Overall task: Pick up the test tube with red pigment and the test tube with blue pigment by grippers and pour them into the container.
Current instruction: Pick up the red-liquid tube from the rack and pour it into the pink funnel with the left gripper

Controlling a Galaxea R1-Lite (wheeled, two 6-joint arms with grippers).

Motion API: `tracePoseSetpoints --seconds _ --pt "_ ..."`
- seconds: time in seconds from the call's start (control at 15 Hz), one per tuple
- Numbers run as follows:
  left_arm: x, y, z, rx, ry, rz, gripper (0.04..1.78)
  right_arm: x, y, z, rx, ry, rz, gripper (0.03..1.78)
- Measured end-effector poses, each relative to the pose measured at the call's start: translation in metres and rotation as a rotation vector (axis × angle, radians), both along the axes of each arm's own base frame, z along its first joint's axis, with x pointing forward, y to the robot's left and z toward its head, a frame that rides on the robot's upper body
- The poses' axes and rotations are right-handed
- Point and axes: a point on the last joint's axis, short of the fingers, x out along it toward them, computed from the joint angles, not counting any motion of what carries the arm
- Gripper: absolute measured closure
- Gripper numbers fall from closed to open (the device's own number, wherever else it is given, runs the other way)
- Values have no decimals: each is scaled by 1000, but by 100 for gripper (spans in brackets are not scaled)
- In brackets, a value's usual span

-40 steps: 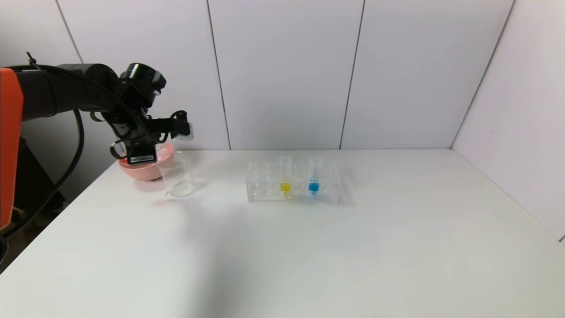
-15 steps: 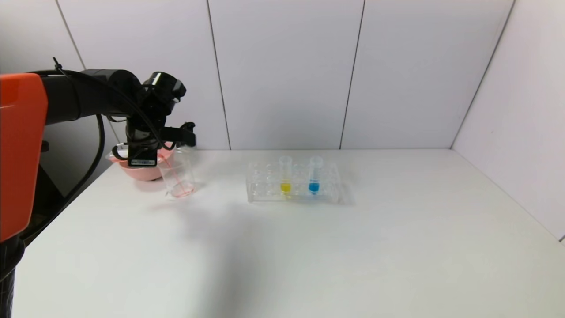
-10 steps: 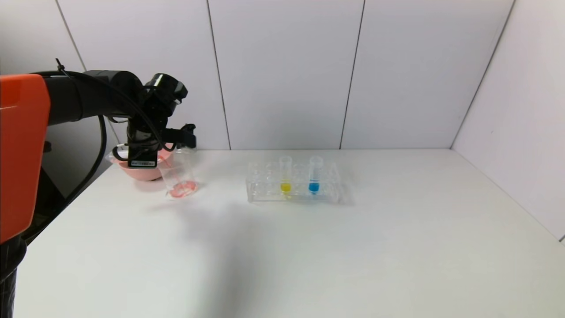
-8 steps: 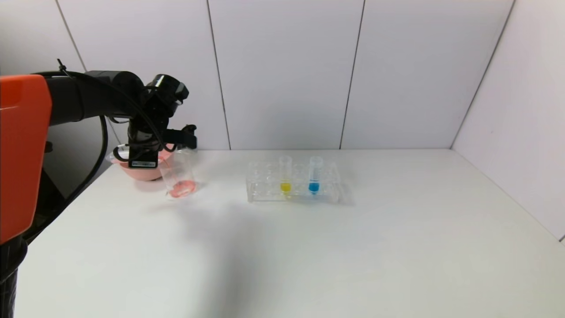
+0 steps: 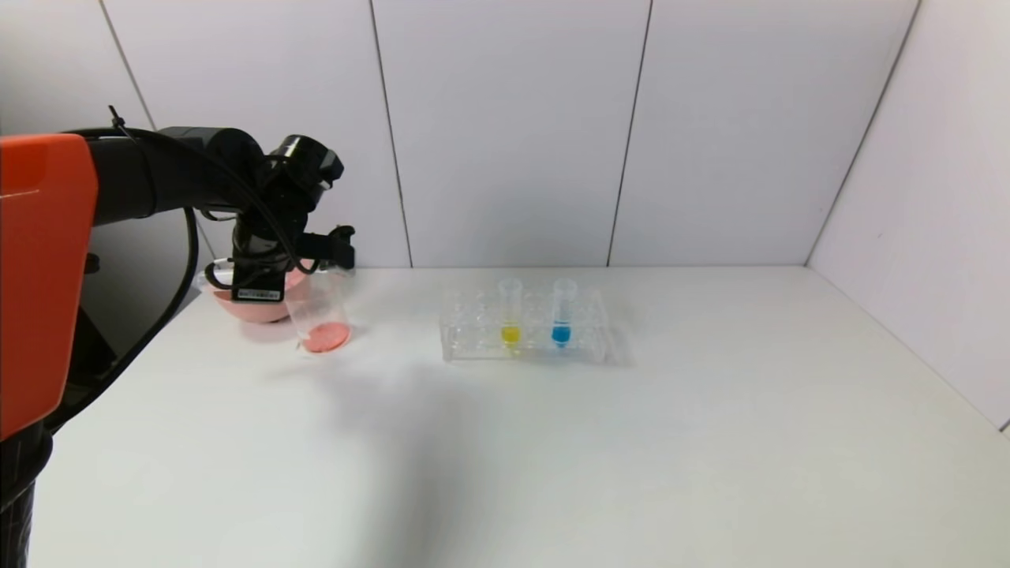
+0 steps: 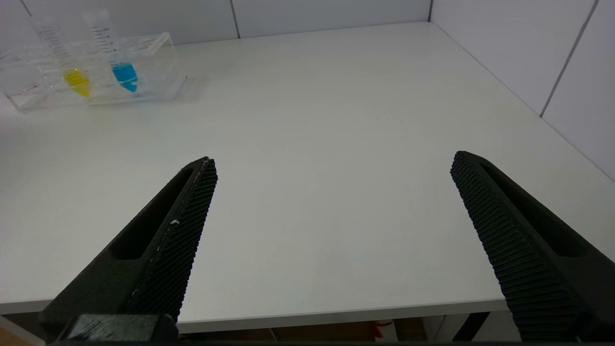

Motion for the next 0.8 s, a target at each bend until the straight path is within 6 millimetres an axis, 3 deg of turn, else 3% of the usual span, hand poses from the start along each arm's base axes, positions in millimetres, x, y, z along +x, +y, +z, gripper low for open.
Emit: tracePoseSetpoints --seconds 0.8 --pt "1 -1 2 35 -26 22 139 0 0 0 0 0 0 4"
